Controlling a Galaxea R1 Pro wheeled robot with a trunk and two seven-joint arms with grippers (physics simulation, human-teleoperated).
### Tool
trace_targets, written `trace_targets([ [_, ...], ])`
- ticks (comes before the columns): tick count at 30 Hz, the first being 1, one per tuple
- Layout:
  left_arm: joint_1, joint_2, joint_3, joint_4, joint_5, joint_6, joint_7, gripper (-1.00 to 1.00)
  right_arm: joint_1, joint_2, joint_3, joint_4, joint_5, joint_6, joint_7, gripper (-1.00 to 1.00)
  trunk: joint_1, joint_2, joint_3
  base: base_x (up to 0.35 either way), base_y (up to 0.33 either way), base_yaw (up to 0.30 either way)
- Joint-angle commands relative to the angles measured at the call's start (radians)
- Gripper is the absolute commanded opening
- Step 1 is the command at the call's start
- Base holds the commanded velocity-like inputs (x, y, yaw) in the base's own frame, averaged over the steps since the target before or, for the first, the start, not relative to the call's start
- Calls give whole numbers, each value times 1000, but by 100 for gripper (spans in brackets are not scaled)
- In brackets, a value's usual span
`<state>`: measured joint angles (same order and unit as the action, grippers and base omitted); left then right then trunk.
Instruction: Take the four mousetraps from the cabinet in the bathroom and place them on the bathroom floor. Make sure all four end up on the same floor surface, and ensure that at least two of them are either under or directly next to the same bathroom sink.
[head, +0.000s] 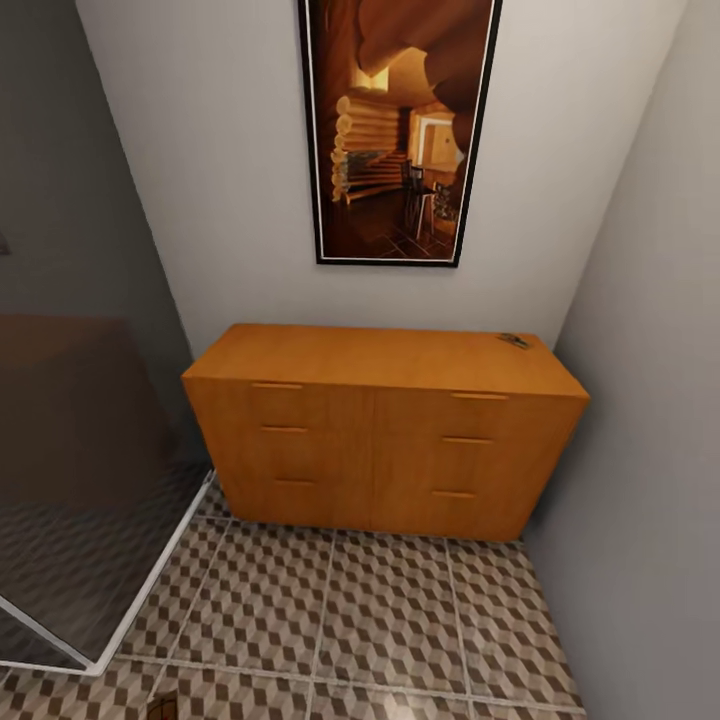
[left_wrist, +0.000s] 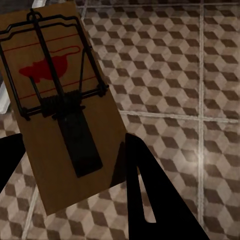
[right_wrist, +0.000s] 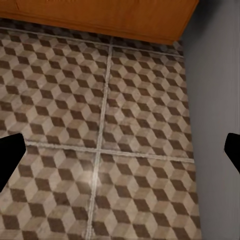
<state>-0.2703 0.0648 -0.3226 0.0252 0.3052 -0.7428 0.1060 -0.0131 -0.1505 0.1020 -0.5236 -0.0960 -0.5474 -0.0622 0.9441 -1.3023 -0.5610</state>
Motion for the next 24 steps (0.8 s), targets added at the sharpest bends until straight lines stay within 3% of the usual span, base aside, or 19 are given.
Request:
trace_targets([
  [1, -1, 0, -9, 3, 0, -4, 8, -100, -1, -1, 8, 0, -10, -3, -5, 100, 0, 0, -1, 163, -77, -55],
  [10, -1, -1, -10, 14, 0, -4, 7, -100, -1, -1, 8, 0, -10, -3, -5, 100, 0, 0, -1, 76, -23, -138],
  [16, -1, -16, -10, 49, 0, 8, 10, -100, -1, -2, 8, 0, -10, -3, -5, 100, 0, 0, -1, 2, -1, -16],
  [20, 6, -13, -10, 53, 0, 42, 10, -100, -1, -1, 8, 0, -10, -3, -5, 100, 0, 0, -1, 0, 0, -2],
  [24, 49, -3, -10, 55, 0, 109, 10, -100, -1, -1, 8, 0, -10, -3, -5, 100, 0, 0, -1, 0, 0, 0],
])
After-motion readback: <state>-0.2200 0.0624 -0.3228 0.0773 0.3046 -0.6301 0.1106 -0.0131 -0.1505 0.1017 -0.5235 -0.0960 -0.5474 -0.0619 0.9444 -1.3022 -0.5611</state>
